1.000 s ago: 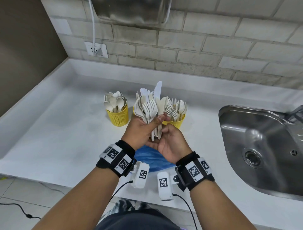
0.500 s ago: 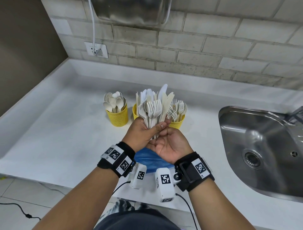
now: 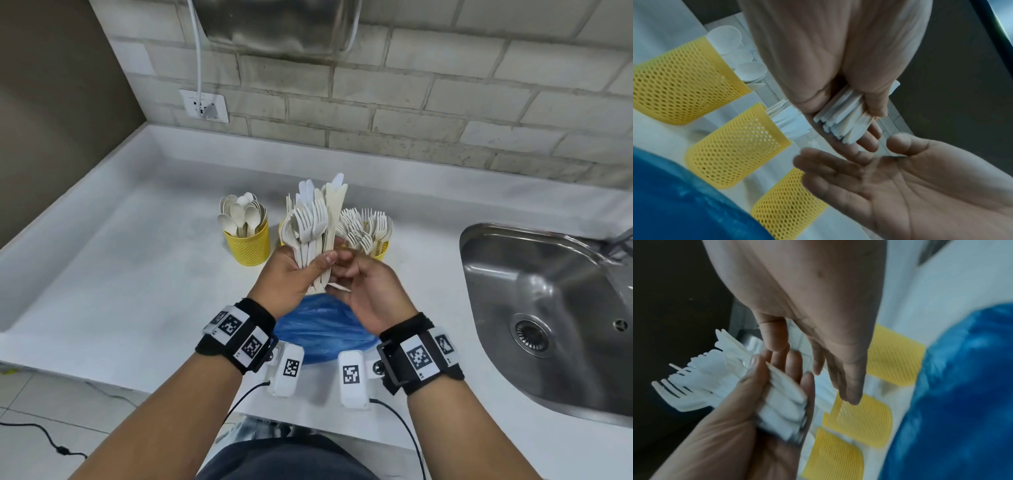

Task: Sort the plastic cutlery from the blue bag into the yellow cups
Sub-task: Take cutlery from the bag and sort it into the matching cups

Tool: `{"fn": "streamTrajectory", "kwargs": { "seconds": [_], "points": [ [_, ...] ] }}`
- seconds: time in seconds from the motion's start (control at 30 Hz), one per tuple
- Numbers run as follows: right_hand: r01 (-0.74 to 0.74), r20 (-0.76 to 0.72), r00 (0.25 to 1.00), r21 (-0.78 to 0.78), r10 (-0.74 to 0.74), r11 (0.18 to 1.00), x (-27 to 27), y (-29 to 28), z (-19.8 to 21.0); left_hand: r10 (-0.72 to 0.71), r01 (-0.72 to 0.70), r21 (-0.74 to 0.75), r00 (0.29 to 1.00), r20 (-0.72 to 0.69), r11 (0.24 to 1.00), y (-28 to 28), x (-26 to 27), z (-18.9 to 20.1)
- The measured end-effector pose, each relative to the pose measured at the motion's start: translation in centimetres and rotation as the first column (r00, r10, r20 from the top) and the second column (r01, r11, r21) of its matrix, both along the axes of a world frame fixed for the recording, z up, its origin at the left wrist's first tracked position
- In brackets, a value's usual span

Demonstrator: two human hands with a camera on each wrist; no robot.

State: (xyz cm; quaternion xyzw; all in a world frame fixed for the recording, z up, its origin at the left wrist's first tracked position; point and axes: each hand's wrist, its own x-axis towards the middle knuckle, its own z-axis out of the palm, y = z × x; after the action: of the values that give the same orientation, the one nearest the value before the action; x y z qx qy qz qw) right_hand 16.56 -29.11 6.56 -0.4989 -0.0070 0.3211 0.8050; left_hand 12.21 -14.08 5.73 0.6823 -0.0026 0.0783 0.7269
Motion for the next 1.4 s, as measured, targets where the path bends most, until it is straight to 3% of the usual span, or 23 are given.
{"fn": "streamTrajectory", "kwargs": {
  "seconds": [0.13,0.27,0.37,0.67,0.87,1.17,1.3,1.4],
  "points": [
    [0.203,0.316,0.937,-0.149,-0.148,0.968,1.3,-0.6,2.2,-0.044,0.037,-0.098,0.997,-0.069,0.995,0.6,-0.3,0.6],
    [0.364,0.603,0.771,-0.156,-0.203,0.918,2.0,0.2,4.6,-0.082,0.072,-0.104,0.992,-0.098,0.992,1.1,-0.4,1.1],
    [0.416,0.712,0.667,-0.110,-0.221,0.903,2.2,1.4,5.7,-0.092,0.085,-0.058,0.989,-0.118,0.995,1.9,-0.6,1.4],
    [0.408,0.747,0.638,-0.122,-0.188,0.905,2.8,4.1,6.0,-0.158,0.147,-0.073,0.971,-0.177,0.986,4.7,-0.6,1.7],
    [0.366,0.806,0.592,-0.250,-0.017,0.897,3.5,4.6,6.3,-0.175,0.168,-0.048,0.966,-0.190,0.985,5.8,-0.4,1.9],
    [0.282,0.763,0.622,-0.429,0.176,0.858,5.5,4.1,8.1,-0.187,0.180,-0.052,0.959,-0.212,0.982,6.9,-0.2,1.6],
    [0.302,0.763,0.627,-0.423,0.155,0.854,6.0,4.2,8.0,-0.182,0.165,-0.098,0.962,-0.204,0.981,7.7,0.0,1.5],
    [0.274,0.731,0.672,-0.394,0.119,0.877,6.3,4.5,7.7,-0.174,0.155,-0.110,0.966,-0.192,0.982,8.4,0.1,1.3]
  ]
}}
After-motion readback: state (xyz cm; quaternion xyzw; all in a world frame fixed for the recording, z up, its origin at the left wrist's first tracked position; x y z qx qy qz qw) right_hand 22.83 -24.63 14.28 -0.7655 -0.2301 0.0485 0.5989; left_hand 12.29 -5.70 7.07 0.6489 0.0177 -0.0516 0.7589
